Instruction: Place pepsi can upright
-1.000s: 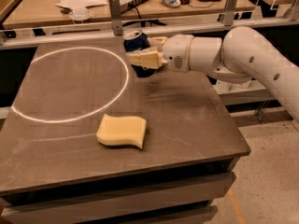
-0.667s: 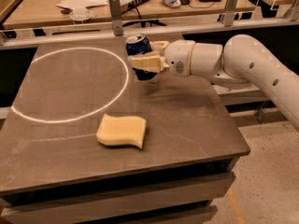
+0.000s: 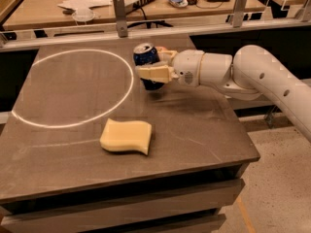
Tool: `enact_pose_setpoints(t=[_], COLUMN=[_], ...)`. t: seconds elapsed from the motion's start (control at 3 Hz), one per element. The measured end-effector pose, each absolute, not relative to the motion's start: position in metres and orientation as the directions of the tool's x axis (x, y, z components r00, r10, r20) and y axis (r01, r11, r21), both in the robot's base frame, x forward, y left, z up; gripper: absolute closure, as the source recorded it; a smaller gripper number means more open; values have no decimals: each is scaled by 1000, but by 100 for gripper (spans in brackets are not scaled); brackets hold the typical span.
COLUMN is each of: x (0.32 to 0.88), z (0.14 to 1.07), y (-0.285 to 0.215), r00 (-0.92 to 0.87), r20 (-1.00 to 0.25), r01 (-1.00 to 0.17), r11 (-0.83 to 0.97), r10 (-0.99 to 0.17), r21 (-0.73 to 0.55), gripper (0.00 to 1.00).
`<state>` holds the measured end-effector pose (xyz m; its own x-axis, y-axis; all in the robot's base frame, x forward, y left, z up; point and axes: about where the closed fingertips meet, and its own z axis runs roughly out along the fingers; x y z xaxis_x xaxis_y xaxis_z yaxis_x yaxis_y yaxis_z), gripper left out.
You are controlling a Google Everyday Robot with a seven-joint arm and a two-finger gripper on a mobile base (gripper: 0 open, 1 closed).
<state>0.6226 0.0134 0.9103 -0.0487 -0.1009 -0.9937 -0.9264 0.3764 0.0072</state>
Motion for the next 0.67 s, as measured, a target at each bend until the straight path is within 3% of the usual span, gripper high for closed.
enact_pose_setpoints(t=[0.67], x=[620], z=[894], y=[10], r00=[-96], r20=[-990], r01=[-926], r11=[373], r10=[-106], r21=[50], gripper=[51])
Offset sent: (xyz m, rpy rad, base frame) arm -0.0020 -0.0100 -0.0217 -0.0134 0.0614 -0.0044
